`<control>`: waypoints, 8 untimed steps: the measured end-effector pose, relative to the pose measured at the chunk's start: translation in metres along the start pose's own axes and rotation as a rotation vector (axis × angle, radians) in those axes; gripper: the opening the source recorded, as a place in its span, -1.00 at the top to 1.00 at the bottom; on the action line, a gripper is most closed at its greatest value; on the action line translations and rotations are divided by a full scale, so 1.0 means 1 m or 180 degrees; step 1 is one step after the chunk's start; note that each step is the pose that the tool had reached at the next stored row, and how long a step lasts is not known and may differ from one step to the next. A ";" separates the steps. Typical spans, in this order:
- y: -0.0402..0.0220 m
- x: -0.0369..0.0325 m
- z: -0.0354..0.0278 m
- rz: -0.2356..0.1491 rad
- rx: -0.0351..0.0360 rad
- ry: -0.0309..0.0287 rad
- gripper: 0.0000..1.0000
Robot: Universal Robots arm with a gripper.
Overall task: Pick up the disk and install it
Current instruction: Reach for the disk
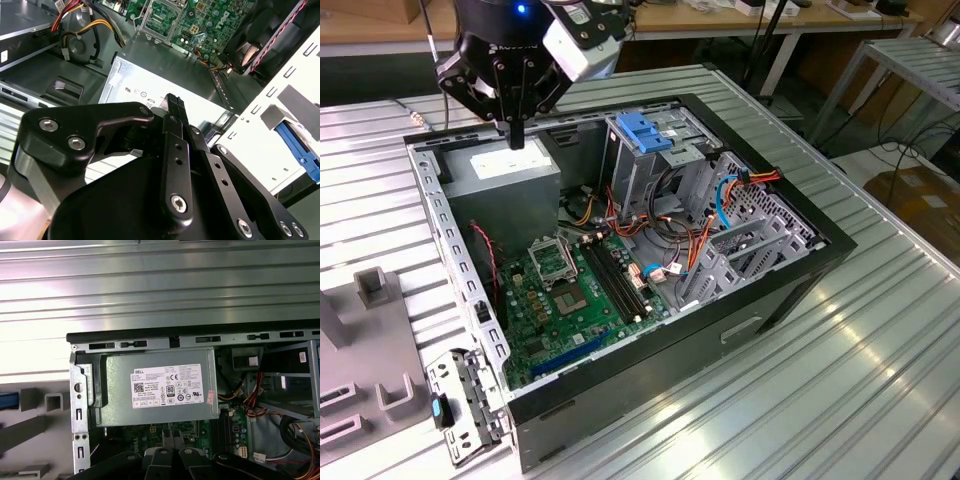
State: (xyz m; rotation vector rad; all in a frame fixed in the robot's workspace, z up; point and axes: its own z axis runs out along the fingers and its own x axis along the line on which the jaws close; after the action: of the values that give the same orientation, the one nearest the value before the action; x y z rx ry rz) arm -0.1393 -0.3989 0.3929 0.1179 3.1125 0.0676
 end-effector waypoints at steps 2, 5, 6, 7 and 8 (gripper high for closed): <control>0.0000 0.0006 0.0000 0.0000 0.0000 0.0000 0.79; -0.0001 0.0015 0.0000 0.0000 0.0000 0.0000 0.79; -0.0001 0.0018 0.0000 0.0000 0.0000 0.0000 0.79; -0.0001 0.0020 0.0000 0.0000 0.0000 0.0000 0.79; -0.0002 0.0023 -0.0001 0.0000 0.0000 0.0000 0.79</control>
State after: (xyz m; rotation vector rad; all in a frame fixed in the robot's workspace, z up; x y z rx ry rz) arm -0.1417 -0.3989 0.3929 0.1180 3.1125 0.0675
